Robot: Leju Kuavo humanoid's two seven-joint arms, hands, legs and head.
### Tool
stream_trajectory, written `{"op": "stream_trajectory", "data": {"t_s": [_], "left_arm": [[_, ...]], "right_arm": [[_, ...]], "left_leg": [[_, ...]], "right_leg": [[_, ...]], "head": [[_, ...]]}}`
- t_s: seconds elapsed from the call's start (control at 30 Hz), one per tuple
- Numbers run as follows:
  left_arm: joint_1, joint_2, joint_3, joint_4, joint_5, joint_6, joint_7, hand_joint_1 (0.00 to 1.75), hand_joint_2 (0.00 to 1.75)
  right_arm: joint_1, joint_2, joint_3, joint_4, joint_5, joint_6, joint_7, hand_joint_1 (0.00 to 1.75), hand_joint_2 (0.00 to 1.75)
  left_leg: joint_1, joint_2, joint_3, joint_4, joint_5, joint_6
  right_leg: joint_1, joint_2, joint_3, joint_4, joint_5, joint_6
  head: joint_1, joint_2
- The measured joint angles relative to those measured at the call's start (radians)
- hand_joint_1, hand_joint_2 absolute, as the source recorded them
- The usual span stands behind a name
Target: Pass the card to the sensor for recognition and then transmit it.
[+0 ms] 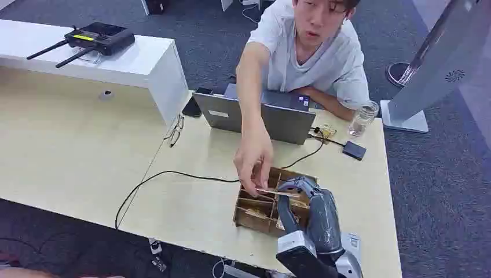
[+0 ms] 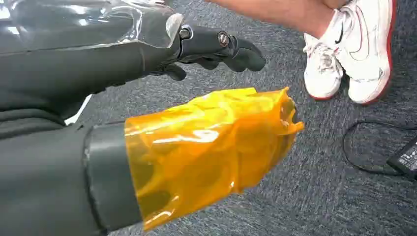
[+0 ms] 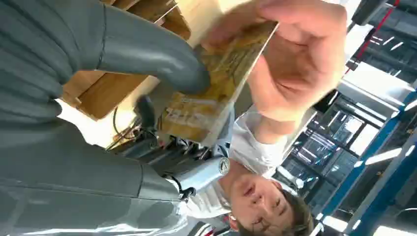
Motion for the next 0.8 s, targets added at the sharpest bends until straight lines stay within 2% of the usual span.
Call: {"op": "stream_trajectory", "data": {"t_s": [0.8], "left_arm": [[0.000, 0.000, 0.000, 0.000, 0.002, 0.000, 0.000, 0.00, 0.00]], "right_arm": [[0.012, 0.000, 0.000, 0.000, 0.003, -0.010, 0.000, 1.75, 1.75]], "left_leg": [[0.000, 0.000, 0.000, 0.000, 0.000, 0.000]], "right_leg": [[0.000, 0.000, 0.000, 0.000, 0.000, 0.000]], "head": [[0.000, 0.000]]}}
